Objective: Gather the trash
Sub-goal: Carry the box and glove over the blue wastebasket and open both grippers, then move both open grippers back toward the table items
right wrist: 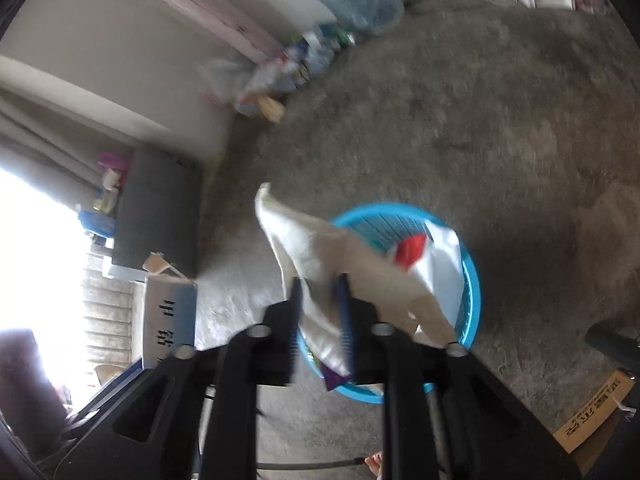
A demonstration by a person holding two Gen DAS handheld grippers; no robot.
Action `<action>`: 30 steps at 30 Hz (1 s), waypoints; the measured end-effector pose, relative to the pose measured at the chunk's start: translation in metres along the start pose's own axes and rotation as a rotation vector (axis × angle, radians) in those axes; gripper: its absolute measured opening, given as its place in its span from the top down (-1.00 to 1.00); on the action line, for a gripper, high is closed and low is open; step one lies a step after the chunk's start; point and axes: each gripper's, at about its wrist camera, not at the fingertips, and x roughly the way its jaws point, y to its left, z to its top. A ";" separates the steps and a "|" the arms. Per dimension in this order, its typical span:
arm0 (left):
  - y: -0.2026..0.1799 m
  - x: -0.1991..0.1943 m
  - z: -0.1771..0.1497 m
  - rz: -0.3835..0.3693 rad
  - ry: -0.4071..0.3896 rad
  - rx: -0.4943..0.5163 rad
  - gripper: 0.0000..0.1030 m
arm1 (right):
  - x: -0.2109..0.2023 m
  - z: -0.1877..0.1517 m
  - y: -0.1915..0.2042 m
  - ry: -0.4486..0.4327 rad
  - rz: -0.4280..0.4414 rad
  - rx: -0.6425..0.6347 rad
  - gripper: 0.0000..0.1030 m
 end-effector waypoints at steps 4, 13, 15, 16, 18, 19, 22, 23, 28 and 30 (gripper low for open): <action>0.005 0.019 0.005 0.005 0.059 -0.051 -0.55 | 0.049 -0.003 -0.030 0.087 -0.128 0.055 0.13; -0.007 -0.065 -0.004 -0.006 -0.085 0.022 -0.55 | 0.003 -0.029 -0.033 -0.023 -0.095 0.068 0.06; -0.007 -0.096 -0.009 -0.005 -0.136 0.031 -0.55 | -0.020 -0.034 -0.023 -0.054 -0.076 0.034 0.02; -0.006 -0.111 -0.013 -0.001 -0.159 0.029 -0.55 | -0.033 -0.037 -0.016 -0.073 -0.065 0.011 -0.04; -0.004 -0.143 -0.023 0.001 -0.190 0.024 -0.55 | -0.055 -0.045 -0.003 -0.109 -0.040 -0.039 -0.11; -0.001 -0.160 -0.029 0.003 -0.208 0.023 -0.55 | -0.066 -0.050 0.005 -0.120 -0.029 -0.062 -0.12; 0.005 -0.209 -0.050 0.047 -0.259 0.023 -0.55 | -0.093 -0.066 0.031 -0.124 0.015 -0.143 -0.14; 0.007 -0.224 -0.057 0.057 -0.273 0.015 -0.55 | -0.100 -0.073 0.041 -0.122 0.030 -0.181 -0.15; 0.028 -0.308 -0.114 0.146 -0.384 -0.053 -0.55 | -0.136 -0.113 0.096 -0.088 0.105 -0.401 -0.27; 0.035 -0.337 -0.143 0.191 -0.428 -0.085 -0.55 | -0.149 -0.133 0.119 -0.085 0.139 -0.494 -0.33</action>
